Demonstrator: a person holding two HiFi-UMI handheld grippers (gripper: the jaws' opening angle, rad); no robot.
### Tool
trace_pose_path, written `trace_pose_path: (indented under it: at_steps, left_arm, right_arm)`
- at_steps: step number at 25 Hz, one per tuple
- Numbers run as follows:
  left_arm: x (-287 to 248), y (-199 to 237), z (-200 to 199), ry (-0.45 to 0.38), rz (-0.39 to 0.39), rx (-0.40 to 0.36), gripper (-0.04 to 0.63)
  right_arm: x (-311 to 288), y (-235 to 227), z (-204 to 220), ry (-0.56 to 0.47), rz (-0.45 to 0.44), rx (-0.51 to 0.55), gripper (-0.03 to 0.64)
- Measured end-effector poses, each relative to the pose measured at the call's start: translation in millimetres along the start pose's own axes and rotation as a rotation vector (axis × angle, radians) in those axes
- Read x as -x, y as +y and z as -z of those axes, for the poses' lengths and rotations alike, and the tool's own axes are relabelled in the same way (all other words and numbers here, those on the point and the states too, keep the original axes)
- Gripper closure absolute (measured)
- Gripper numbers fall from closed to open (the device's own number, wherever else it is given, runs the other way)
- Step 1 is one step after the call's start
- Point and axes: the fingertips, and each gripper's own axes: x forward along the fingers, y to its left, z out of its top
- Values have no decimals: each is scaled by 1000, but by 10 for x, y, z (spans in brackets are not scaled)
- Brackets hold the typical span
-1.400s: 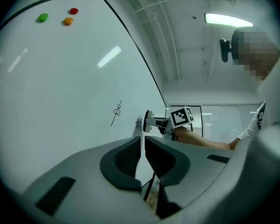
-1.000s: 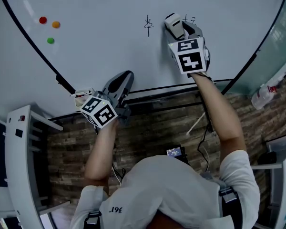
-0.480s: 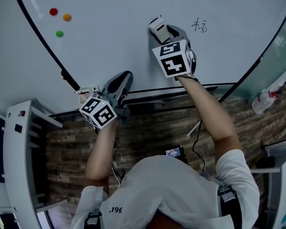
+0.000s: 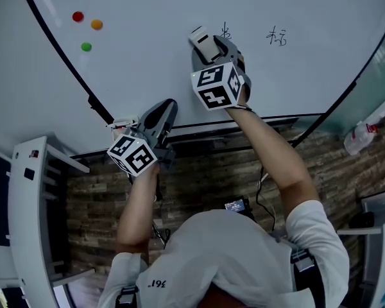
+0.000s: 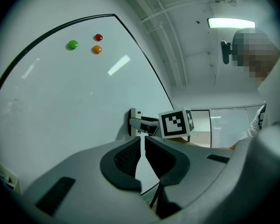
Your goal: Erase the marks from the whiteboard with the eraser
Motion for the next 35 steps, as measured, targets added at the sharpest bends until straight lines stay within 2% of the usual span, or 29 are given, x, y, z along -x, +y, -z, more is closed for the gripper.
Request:
trace_pose_path:
  at_steps: [5, 10, 19, 27, 35]
  left_arm:
    - [-19, 45, 9, 17, -22, 14, 560]
    - [-36, 80, 66, 25, -5, 12, 560]
    - [-158, 48, 141, 36, -12, 21, 560]
    - [-243, -1, 173, 37, -12, 18, 560]
    - [-342, -80, 217, 45, -20, 26, 560]
  right_arm:
    - [-3, -6, 5, -77, 58, 84, 357]
    - [-17, 49, -9, -121, 88, 124, 357]
    - [-25, -57, 20, -64, 117, 63, 356]
    - [18, -272, 29, -42, 136, -30, 356]
    - [81, -525, 72, -37, 146, -74, 356]
